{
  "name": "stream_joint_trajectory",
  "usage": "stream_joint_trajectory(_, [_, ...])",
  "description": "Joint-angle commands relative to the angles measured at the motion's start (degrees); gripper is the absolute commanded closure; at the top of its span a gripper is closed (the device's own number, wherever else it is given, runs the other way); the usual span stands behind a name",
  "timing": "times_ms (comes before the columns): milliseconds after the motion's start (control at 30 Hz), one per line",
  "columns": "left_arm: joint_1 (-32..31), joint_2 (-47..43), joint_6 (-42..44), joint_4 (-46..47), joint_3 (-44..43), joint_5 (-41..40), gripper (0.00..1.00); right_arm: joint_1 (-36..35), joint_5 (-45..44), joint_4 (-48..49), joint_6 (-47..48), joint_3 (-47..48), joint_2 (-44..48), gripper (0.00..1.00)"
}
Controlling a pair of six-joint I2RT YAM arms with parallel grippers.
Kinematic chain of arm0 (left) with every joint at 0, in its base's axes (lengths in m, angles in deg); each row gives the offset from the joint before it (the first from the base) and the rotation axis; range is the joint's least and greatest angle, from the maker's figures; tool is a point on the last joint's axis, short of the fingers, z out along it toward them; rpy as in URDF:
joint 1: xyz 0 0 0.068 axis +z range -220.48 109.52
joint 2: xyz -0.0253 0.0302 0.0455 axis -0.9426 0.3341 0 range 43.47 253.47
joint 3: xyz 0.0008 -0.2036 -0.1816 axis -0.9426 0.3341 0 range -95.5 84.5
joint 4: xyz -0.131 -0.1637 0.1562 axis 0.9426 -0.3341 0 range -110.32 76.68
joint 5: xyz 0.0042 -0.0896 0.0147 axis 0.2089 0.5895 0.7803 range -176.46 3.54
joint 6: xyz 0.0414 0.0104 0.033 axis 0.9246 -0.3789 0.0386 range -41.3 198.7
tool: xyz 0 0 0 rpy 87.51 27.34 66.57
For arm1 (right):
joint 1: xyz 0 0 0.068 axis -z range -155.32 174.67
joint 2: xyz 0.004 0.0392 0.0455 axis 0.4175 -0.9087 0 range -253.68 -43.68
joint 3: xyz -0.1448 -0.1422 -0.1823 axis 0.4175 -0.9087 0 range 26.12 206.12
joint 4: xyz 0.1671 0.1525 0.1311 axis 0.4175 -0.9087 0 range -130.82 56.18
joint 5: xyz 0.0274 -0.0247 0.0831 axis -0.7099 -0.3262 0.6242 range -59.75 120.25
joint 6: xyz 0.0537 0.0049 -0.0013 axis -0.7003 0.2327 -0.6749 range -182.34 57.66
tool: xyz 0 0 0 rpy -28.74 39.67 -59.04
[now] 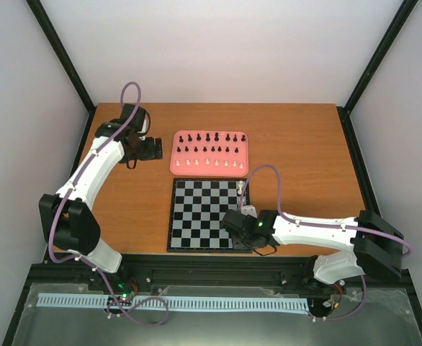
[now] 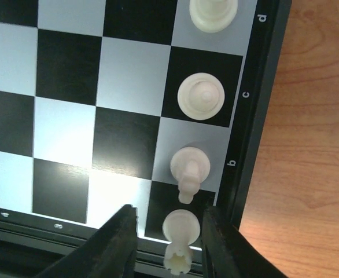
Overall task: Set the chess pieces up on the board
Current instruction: Place the chess piece on the chessboard.
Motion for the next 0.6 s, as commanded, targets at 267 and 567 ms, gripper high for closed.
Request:
stream_joint_trajectory(267, [-0.27, 0.04, -0.48, 0.62, -0.72, 0.29, 0.0, 0.27, 0.14, -12.56, 1.31, 9.47, 4.04, 0.37])
stream_joint_trajectory(567, [-0.26, 0.17, -0.2, 0.17, -2.12, -0.11, 0.0, 14.55, -0.16, -18.92, 13.91, 24.05, 1.73, 0.27])
